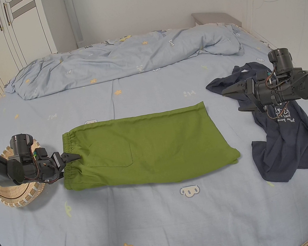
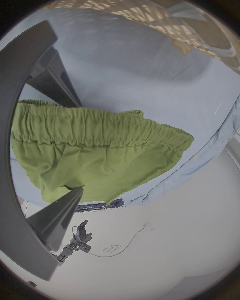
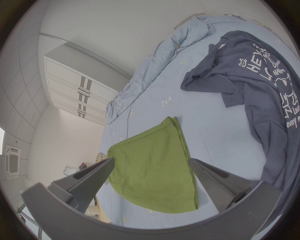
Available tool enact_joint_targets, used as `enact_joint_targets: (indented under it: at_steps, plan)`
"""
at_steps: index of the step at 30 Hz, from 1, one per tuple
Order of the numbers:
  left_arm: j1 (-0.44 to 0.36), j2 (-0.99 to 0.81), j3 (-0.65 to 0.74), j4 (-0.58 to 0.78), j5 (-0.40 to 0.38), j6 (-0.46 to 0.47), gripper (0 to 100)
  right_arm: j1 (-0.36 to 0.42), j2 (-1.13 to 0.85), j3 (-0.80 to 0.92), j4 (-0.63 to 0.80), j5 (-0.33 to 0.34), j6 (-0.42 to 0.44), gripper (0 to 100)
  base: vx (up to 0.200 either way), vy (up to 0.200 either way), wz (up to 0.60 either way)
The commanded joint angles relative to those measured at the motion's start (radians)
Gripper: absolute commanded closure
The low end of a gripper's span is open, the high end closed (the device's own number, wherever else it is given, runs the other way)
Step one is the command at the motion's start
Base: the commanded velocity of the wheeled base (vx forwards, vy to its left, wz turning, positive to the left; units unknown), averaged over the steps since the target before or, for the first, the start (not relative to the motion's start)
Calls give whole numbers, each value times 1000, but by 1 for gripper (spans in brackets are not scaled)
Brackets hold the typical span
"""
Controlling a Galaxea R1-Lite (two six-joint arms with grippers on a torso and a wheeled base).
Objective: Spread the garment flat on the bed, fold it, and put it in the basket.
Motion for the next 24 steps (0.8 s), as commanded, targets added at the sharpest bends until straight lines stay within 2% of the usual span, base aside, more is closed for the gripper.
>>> enact_joint_targets:
  at_steps: [1, 3, 4, 5, 6, 7, 8, 20, 21, 24]
  plan:
    - [-3, 21, 6, 0, -8, -1, 0, 2, 1, 0, 0, 0, 0, 0, 0, 0, 0]
    - [-3, 21, 6, 0, -8, -1, 0, 2, 1, 0, 0, 0, 0, 0, 0, 0, 0]
    - [-5, 24, 7, 0, -53, -3, 0, 2, 1, 0, 0, 0, 0, 0, 0, 0, 0]
    - [-5, 24, 7, 0, -53, -3, 0, 2, 1, 0, 0, 0, 0, 0, 0, 0, 0]
    - [2, 24, 9, -1, -146, -10, 0, 2, 1, 0, 0, 0, 0, 0, 0, 0, 0]
    - [2, 24, 9, -1, -151, -10, 0, 2, 1, 0, 0, 0, 0, 0, 0, 0, 0]
    - [3, 29, 6, -1, -191, -10, 0, 2, 1, 0, 0, 0, 0, 0, 0, 0, 0]
    - [5, 67, -14, -1, -194, -10, 0, 0, 3, 2, 0, -1, 0, 0, 0, 0, 0]
    - [5, 65, -14, -1, -194, -10, 100, 0, 1, 2, 0, -1, 0, 0, 0, 0, 0]
    - [5, 62, -14, -1, -194, -10, 100, 0, 1, 2, 0, -1, -1, 0, 0, 0, 0]
